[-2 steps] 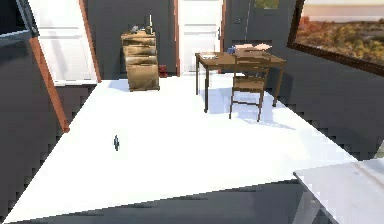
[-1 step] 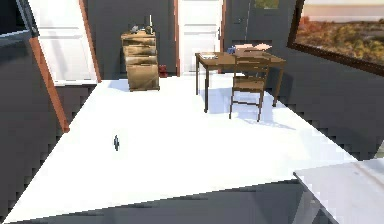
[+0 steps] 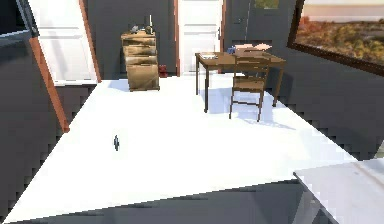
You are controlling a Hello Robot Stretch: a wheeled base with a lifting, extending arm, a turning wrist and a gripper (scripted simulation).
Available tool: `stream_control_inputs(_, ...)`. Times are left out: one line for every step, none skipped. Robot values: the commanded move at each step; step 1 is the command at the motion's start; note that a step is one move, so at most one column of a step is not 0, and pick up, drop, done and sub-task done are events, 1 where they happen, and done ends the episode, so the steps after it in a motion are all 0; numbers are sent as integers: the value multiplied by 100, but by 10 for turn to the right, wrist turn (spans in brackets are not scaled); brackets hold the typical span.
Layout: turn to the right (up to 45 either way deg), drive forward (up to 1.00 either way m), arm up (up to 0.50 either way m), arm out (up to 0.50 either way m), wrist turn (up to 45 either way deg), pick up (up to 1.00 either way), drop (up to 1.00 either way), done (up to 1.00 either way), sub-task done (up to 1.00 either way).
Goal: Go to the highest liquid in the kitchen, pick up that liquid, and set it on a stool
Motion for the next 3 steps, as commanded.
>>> stream_control_inputs(0, 0, 10, 0, 0, 0, 0, 0, 0)
stream_control_inputs(0, 0, 24, 0, 0, 0, 0, 0, 0)
stream_control_inputs(0, 0, 0, 0, -450, 0, 0, 0, 0)
